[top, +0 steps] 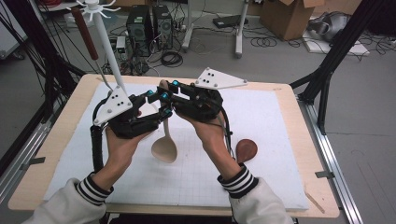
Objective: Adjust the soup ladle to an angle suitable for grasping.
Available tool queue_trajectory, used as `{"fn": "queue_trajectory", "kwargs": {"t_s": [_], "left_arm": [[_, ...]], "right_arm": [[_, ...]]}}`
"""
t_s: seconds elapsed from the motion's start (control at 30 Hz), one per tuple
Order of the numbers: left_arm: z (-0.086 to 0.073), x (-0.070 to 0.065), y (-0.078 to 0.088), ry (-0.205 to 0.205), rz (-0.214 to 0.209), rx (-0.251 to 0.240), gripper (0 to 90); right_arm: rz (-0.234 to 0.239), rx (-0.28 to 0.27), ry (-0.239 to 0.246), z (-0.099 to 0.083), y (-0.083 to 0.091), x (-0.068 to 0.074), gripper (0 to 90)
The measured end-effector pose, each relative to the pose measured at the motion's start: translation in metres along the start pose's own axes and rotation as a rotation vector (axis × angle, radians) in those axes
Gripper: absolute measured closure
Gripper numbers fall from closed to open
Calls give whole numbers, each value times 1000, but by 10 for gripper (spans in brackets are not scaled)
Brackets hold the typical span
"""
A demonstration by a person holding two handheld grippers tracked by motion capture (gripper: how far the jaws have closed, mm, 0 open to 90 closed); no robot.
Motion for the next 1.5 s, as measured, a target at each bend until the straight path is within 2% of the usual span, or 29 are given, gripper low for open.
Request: {"fn": "queue_trajectory", "kwargs": {"t_s": [0.23, 0.4, 0.97, 1.07, 1.13, 1.23, 1.33, 1.37, 1.5], "left_arm": [[0, -1, 0, 12, 5, 3, 599], [1, -2, 0, -14, 7, 10, 680], [2, -2, 1, -34, 16, 32, 693], [1, -3, 0, -45, 14, 39, 693], [1, -2, 0, -37, 15, 34, 693], [1, -2, 1, -37, 14, 32, 693], [1, -1, 2, -44, 21, 31, 693], [2, 0, 3, -46, 22, 30, 693], [4, 4, 7, -26, 28, 15, 693]], "right_arm": [[-2, -1, 5, 0, 0, 1, 744], [-4, 1, 2, 0, -1, 1, 744], [30, -5, 11, -2, -3, -3, 725], [37, -16, 2, 0, -1, -3, 645], [38, -10, 3, 0, -1, -3, 601], [29, 0, 3, 1, -1, -4, 469], [30, -21, -15, 2, 2, -7, 356], [26, -29, -21, 3, 4, -8, 282], [9, -27, -29, 3, 10, -11, 131]]}}
Point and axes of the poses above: each handheld gripper's, and its own axes: y roughly backward along the jaws, z roughly out of its top, x roughly to its left, the point moved 2 cm from there along -y, roughly forward along the jaws, and after that the axes turned 2 degrees about z, right-handed, at the moved point
